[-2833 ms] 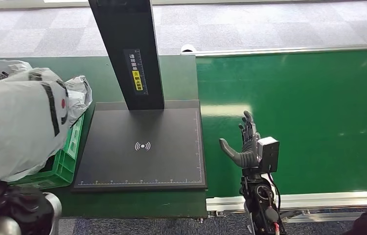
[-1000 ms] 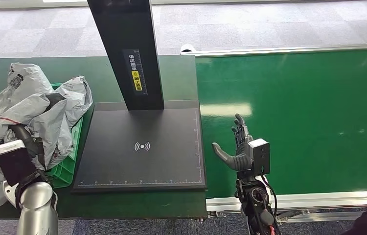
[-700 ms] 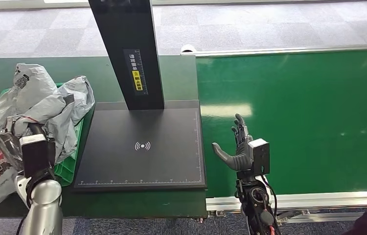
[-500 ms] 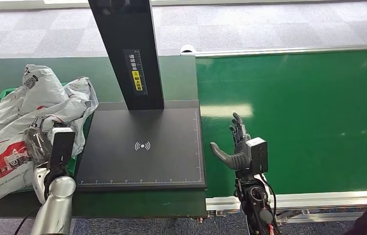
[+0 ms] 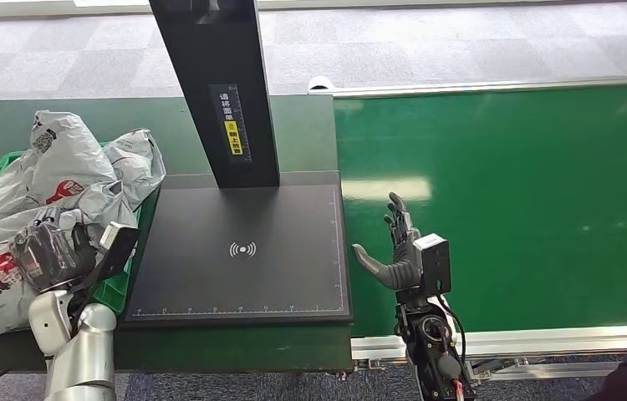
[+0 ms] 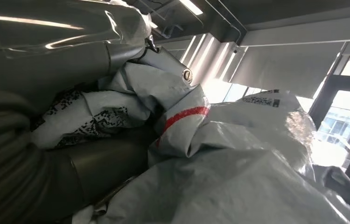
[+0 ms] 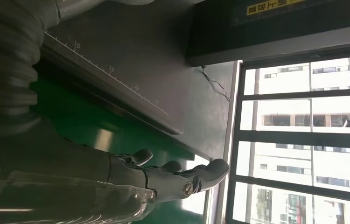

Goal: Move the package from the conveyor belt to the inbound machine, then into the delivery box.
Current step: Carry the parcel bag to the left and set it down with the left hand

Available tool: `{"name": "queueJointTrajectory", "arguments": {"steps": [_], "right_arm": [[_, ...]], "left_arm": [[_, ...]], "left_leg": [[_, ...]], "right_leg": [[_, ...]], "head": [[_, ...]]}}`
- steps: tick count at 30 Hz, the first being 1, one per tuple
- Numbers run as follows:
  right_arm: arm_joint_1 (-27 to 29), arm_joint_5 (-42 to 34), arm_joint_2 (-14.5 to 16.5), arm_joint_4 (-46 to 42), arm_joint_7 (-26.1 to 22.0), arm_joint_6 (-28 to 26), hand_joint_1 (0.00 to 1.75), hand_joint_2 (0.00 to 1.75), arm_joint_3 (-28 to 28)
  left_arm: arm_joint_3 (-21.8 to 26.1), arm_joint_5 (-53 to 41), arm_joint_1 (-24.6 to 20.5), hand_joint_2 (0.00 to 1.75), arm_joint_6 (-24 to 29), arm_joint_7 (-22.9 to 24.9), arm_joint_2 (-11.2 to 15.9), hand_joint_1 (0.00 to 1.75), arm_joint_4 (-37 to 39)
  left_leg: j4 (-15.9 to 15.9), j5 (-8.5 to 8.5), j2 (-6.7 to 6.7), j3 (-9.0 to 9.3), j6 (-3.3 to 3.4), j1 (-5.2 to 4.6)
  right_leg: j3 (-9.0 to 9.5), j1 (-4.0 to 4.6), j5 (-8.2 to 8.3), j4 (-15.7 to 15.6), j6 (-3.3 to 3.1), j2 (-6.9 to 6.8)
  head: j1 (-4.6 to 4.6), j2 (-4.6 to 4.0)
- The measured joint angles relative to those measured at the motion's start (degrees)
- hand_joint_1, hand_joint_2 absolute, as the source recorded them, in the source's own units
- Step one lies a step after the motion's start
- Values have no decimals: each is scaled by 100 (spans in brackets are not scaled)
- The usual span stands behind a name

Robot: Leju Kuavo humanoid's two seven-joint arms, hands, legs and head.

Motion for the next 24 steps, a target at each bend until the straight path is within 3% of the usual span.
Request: {"name": "queueJointTrajectory", "arguments": {"steps": [2, 3, 7, 9, 10, 14, 17, 21, 24], "right_arm": [[-6, -2, 7, 16, -1, 2, 0, 175, 1], [-8, -5, 9, 24, -1, 5, 0, 175, 1], [-38, -27, 13, 53, -1, 64, 0, 175, 3], [-45, -28, 13, 59, 0, 73, 0, 175, 3], [-44, -29, 13, 60, 1, 73, 0, 175, 3], [-41, -29, 15, 60, 3, 70, 0, 175, 10], [-42, -36, 16, 67, -4, 66, 0, 175, 37], [-58, -49, 15, 110, -39, 61, 0, 175, 83], [-99, -63, 15, 148, -69, 38, 0, 175, 99]], "left_arm": [[122, -26, -28, 175, -1, 44, -27, 28, 29], [147, -87, -60, 175, -8, 184, -28, 2, 91], [-59, -520, -253, 175, -41, 1366, 128, 0, 614], [-189, -444, -253, 175, -13, 1429, 182, 0, 650], [-197, -322, -220, 175, -4, 1215, 166, 0, 560], [240, 529, -100, 0, 3, -672, -190, 0, -262], [448, 1565, 18, 0, 4, -1446, -476, 0, -1215], [308, 2414, 162, 0, 2, -1540, -673, 0, -2356], [-60, 3018, 303, 0, 1, -1556, -751, 0, -2952]], "left_leg": [[0, 0, 0, 0, 0, 0], [0, 0, -1, 0, 0, -1], [0, 0, -5, 4, 0, -2], [0, 0, -4, 8, 0, -1], [0, 1, -4, 9, -1, 0], [1, 3, -7, 4, -3, 0], [1, 1, 1, -1, -2, -1], [2, 0, -15, -10, -1, -1], [2, -1, -14, -11, -1, -1]], "right_leg": [[-1, 0, 0, 0, 0, 0], [-1, -1, 0, 0, 0, -1], [7, -2, 0, 0, 0, -5], [12, -1, 0, 0, 0, -5], [13, 0, 0, 0, 0, -5], [9, 1, 0, 2, 0, -5], [1, 0, 0, 2, 1, 1], [-5, -1, -4, 1, 4, -6], [-6, -1, -4, 0, 4, -7]], "head": [[-1, 1], [0, 1], [-1, 0], [-1, 0], [-1, 1], [1, -1], [0, 0], [-1, 1], [-1, 1]]}}
